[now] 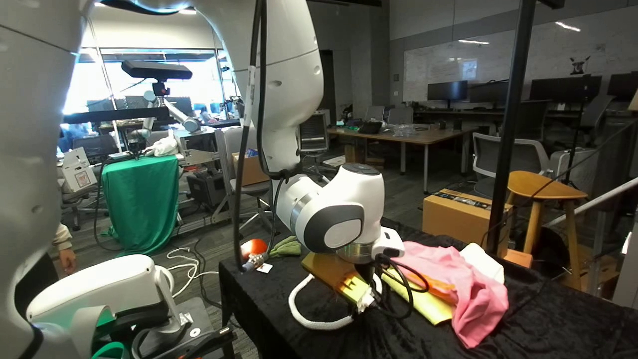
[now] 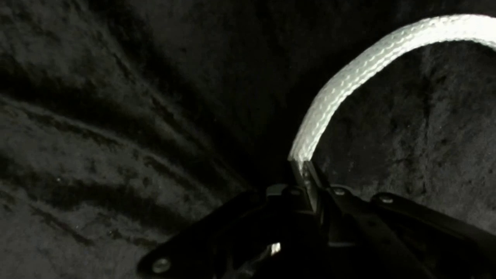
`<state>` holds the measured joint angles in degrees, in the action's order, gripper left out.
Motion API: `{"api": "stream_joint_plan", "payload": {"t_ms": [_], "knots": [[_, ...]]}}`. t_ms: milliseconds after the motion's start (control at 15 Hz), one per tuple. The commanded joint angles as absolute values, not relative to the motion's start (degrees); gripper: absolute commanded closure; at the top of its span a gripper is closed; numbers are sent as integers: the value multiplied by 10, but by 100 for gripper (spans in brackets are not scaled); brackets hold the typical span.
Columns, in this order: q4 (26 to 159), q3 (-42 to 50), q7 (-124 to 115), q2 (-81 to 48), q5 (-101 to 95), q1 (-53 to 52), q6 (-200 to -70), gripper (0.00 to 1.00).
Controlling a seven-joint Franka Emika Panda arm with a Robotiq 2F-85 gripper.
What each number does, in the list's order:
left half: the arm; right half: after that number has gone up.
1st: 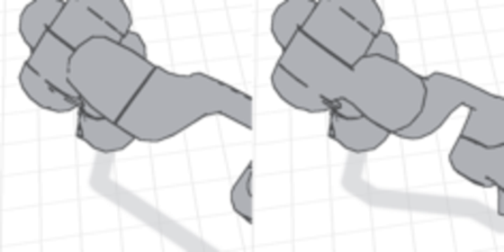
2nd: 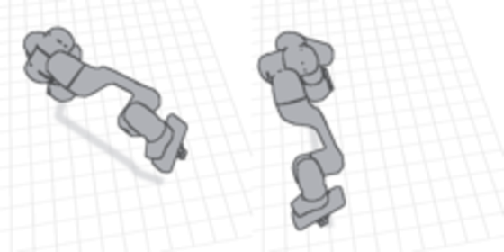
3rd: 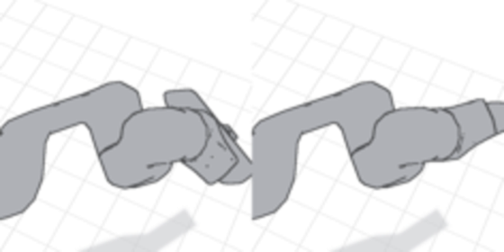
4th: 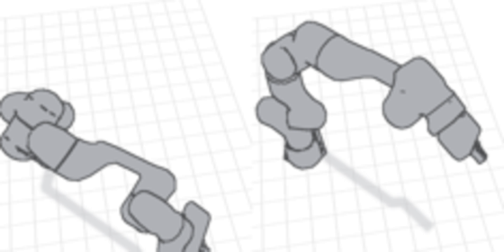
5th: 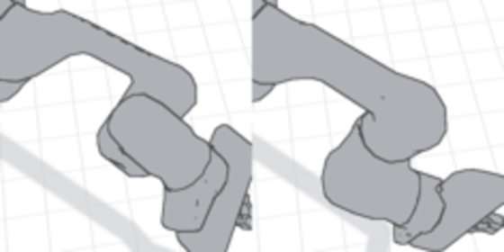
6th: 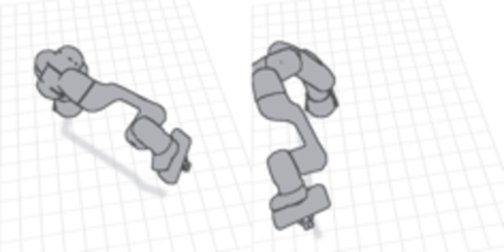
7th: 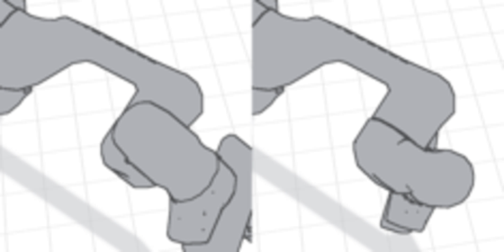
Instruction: Put all the objects together on the right side of the table
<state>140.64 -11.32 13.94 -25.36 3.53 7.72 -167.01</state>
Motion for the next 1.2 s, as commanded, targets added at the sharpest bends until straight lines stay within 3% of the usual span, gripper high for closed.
{"api": "stream_joint_plan", "payload": {"t_ms": [0, 667, 1133], "knots": [[1430, -121, 132, -230, 44, 83, -1734, 92], [1495, -117, 12, -186, 30, 97, -1964, 93], [1535, -47, -63, -144, 61, 45, -2102, 93]]}}
